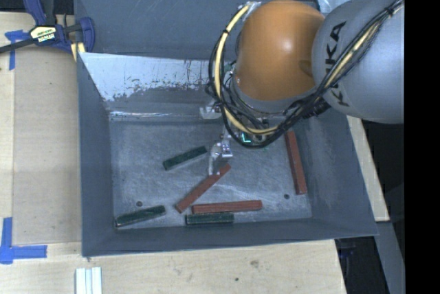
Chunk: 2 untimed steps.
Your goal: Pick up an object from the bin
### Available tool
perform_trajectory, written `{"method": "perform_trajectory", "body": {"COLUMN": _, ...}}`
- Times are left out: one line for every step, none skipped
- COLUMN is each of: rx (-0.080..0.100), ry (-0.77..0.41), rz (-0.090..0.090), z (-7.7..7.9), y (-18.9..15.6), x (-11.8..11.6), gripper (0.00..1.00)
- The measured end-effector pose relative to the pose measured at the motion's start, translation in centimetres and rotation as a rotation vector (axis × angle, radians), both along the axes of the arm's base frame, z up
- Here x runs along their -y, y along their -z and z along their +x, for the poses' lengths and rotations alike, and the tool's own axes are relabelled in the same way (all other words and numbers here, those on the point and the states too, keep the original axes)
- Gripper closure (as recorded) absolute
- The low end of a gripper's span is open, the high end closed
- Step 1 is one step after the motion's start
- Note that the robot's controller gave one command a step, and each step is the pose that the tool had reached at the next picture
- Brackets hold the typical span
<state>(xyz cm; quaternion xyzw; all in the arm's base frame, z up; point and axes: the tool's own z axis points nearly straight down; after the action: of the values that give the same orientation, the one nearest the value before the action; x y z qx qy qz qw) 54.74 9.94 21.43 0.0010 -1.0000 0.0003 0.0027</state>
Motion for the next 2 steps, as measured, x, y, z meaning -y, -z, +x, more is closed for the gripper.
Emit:
{"method": "perform_trajectory", "body": {"rx": 0.009, "ry": 0.002, "rz": 0.001, "z": 0.2, "y": -0.5, "x": 0.0, "gripper": 0.00}}
{"method": "perform_trajectory", "body": {"rx": 0.014, "ry": -0.051, "rz": 0.002, "z": 1.8, "y": 6.2, "x": -0.7, "gripper": 0.00}}
